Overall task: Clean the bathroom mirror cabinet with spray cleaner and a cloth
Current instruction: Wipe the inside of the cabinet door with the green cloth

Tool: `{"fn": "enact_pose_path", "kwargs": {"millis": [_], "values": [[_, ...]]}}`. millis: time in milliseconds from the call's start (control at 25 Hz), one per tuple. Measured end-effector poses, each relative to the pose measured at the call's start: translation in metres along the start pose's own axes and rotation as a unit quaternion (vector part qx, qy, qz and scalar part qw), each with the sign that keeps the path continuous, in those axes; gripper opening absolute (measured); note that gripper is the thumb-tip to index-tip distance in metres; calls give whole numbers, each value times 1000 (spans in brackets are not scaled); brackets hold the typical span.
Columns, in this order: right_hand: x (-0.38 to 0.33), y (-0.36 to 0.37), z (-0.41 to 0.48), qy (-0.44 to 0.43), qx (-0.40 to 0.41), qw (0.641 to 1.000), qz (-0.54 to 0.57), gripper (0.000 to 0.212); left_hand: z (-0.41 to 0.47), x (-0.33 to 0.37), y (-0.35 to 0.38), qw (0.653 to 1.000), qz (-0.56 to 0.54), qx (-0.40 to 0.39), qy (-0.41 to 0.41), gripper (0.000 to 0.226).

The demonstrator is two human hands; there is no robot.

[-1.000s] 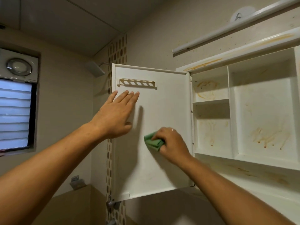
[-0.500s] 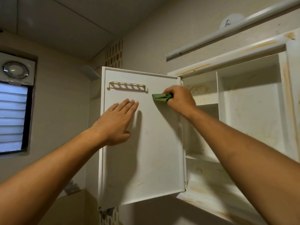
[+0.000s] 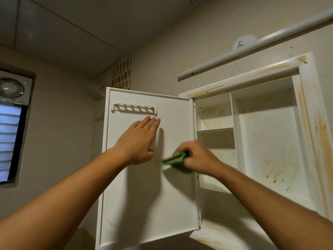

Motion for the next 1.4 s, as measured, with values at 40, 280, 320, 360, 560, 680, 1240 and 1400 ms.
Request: {"fn": "enact_pose_path", "kwargs": {"millis": [40,280,320,360,560,680,1240,1400], "values": [[-6,-30,23,-5,77,997,14,16,0,-2,3,1000,-1,5,-2,101],[1,-63,81,34,211,974,-82,46,-2,-6,5,1000,-6,23,2,101],[8,-46,70,35,219,973,-61,47,-2,-7,5,1000,-8,26,2,100],[16,-29,56,31,226,973,-43,47,-2,-7,5,1000,-8,29,3,100],[51,38,-13,14,202,979,-20,43,1,-3,13,999,10,39,-4,99],[62,63,-41,36,173,984,-14,47,-1,-2,13,999,0,51,-2,97],[54,125,-96,260,310,870,281,28,-81,-38,11,994,34,-1,100,90],[-28,159,-73,199,309,895,253,31,-119,-73,12,992,47,-6,121,87]]}}
Point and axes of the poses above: each hand's wrist, its own z-axis towards the middle knuckle, its own y-axis out of the palm, x = y × z, the point moved 5 cm from there along z, towards the middle knuckle, and after that the axes turned 6 degrees about y, right-handed, at the moved point
